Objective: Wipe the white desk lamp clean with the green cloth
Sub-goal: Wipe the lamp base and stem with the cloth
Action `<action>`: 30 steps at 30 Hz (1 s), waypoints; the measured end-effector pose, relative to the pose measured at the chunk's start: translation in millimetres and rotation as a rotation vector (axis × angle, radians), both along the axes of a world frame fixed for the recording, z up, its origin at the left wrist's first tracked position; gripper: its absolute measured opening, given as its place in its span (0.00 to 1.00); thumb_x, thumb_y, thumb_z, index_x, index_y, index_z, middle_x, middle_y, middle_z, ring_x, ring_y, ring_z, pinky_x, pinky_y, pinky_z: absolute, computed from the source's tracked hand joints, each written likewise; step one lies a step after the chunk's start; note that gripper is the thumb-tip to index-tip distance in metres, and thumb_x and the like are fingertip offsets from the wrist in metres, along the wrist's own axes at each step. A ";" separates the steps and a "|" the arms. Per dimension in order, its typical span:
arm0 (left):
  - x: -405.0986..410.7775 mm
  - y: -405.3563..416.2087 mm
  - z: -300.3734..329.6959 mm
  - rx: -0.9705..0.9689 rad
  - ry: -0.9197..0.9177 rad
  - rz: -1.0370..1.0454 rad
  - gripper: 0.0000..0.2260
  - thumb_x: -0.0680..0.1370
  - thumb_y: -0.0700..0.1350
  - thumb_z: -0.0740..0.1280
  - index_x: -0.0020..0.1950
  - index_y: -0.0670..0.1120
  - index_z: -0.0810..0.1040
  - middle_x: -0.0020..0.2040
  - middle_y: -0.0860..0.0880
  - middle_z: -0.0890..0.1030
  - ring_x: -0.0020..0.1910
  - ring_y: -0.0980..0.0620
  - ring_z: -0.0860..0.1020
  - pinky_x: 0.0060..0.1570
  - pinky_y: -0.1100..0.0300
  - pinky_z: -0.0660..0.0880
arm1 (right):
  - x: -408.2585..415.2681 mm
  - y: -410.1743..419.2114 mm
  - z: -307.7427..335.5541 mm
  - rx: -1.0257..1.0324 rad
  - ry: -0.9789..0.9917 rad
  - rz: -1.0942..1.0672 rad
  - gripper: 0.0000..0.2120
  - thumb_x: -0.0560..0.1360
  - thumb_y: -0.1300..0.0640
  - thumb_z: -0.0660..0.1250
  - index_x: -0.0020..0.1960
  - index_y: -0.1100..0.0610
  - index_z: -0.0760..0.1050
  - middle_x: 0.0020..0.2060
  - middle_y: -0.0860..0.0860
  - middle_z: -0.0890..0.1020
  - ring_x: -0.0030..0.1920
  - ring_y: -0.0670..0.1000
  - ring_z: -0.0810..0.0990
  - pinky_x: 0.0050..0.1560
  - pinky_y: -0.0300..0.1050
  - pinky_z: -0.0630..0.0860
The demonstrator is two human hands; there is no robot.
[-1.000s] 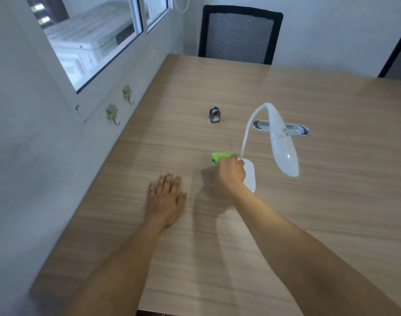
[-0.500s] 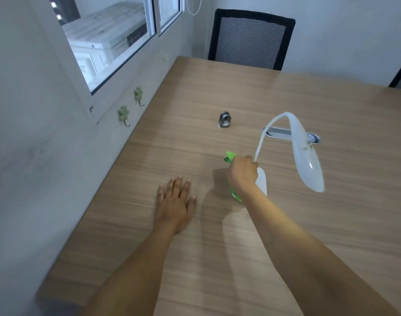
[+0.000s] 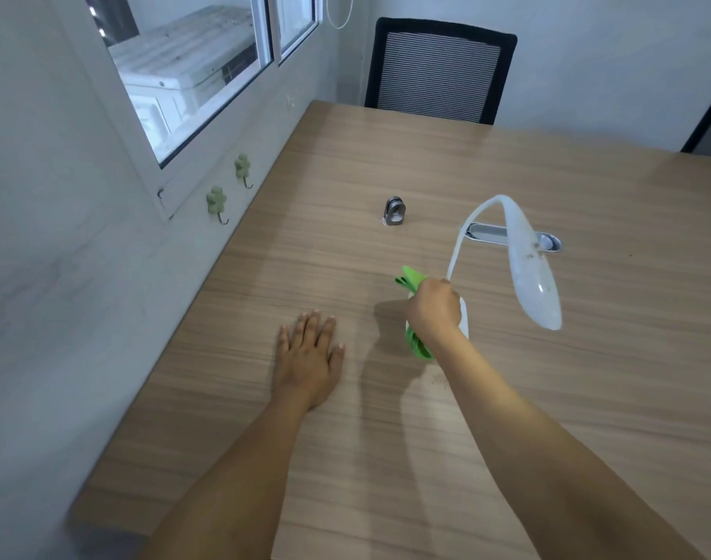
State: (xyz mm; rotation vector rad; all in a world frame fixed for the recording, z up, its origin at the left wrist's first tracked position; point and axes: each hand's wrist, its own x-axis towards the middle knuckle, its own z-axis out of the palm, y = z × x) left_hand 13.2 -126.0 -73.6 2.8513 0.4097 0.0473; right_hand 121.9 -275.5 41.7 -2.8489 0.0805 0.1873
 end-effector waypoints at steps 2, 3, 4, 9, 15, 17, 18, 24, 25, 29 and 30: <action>0.2 0.0 -0.1 0.009 0.011 -0.002 0.26 0.79 0.58 0.47 0.77 0.54 0.55 0.79 0.50 0.55 0.79 0.51 0.49 0.76 0.45 0.44 | -9.7 3.7 -3.6 0.003 0.037 0.030 0.14 0.75 0.68 0.60 0.60 0.67 0.72 0.61 0.62 0.73 0.61 0.63 0.74 0.57 0.53 0.75; 0.3 0.3 -0.3 0.013 0.017 -0.002 0.26 0.79 0.58 0.47 0.77 0.54 0.55 0.79 0.50 0.55 0.79 0.51 0.49 0.76 0.45 0.44 | -14.7 7.5 -5.0 0.018 0.046 0.058 0.14 0.75 0.68 0.60 0.60 0.67 0.72 0.61 0.62 0.73 0.61 0.63 0.73 0.57 0.54 0.75; 0.4 0.7 -0.6 0.012 0.020 -0.003 0.26 0.79 0.58 0.47 0.77 0.54 0.56 0.79 0.50 0.55 0.79 0.50 0.50 0.76 0.45 0.44 | -19.2 11.4 -5.7 0.042 0.053 0.086 0.14 0.75 0.69 0.59 0.59 0.67 0.73 0.60 0.62 0.74 0.61 0.63 0.74 0.56 0.53 0.75; 2.4 2.9 -1.0 0.000 0.072 -0.014 0.27 0.79 0.59 0.45 0.77 0.54 0.53 0.80 0.50 0.52 0.79 0.50 0.48 0.76 0.45 0.43 | -25.0 0.2 10.2 0.238 0.045 0.124 0.10 0.73 0.66 0.59 0.50 0.68 0.77 0.48 0.63 0.81 0.48 0.63 0.80 0.39 0.45 0.70; 23.9 -16.9 16.4 -0.085 0.030 -0.083 0.26 0.80 0.56 0.48 0.77 0.50 0.55 0.79 0.49 0.57 0.78 0.50 0.53 0.76 0.49 0.50 | -25.1 -79.4 11.4 0.092 -0.034 0.157 0.14 0.73 0.61 0.60 0.57 0.62 0.75 0.52 0.60 0.78 0.52 0.63 0.78 0.46 0.48 0.73; 36.9 -35.8 27.8 -0.084 -0.017 -0.194 0.25 0.81 0.54 0.50 0.77 0.47 0.59 0.78 0.47 0.61 0.77 0.49 0.57 0.76 0.54 0.50 | -24.8 -97.4 0.6 0.022 -0.074 0.209 0.19 0.72 0.62 0.60 0.63 0.58 0.72 0.58 0.59 0.75 0.55 0.63 0.76 0.49 0.48 0.73; 42.5 -46.8 33.2 -0.075 -0.037 -0.263 0.24 0.81 0.53 0.50 0.76 0.46 0.61 0.77 0.46 0.63 0.77 0.49 0.59 0.76 0.56 0.50 | -25.4 -103.4 -5.3 0.004 -0.099 0.258 0.20 0.72 0.63 0.59 0.63 0.57 0.73 0.59 0.58 0.76 0.56 0.62 0.76 0.52 0.49 0.73; 61.5 -90.4 44.0 -0.083 0.017 -0.397 0.22 0.82 0.51 0.53 0.75 0.47 0.62 0.77 0.48 0.62 0.77 0.49 0.58 0.75 0.60 0.47 | -46.1 -131.9 -25.3 -0.077 -0.084 0.506 0.22 0.71 0.63 0.60 0.64 0.52 0.75 0.62 0.51 0.77 0.63 0.57 0.70 0.60 0.49 0.70; 62.1 -90.4 43.8 -0.084 0.038 -0.394 0.23 0.81 0.51 0.54 0.76 0.48 0.61 0.77 0.48 0.61 0.77 0.49 0.58 0.75 0.60 0.47 | -48.3 -136.8 -25.0 -0.098 -0.086 0.531 0.22 0.71 0.63 0.60 0.63 0.51 0.76 0.61 0.50 0.77 0.63 0.57 0.70 0.60 0.49 0.68; 62.3 -87.8 44.8 -0.058 0.078 -0.388 0.23 0.81 0.52 0.54 0.76 0.48 0.60 0.78 0.49 0.61 0.77 0.49 0.58 0.75 0.61 0.48 | -39.9 -151.4 -11.4 -0.113 -0.167 0.445 0.19 0.69 0.62 0.60 0.57 0.53 0.78 0.56 0.52 0.80 0.59 0.59 0.72 0.56 0.50 0.69; 62.5 -88.3 45.0 -0.057 0.087 -0.388 0.23 0.81 0.52 0.54 0.76 0.48 0.59 0.78 0.49 0.61 0.77 0.50 0.58 0.75 0.61 0.48 | -34.7 -150.4 -8.1 -0.088 -0.186 0.401 0.19 0.69 0.63 0.60 0.58 0.54 0.78 0.56 0.53 0.80 0.58 0.60 0.72 0.56 0.51 0.69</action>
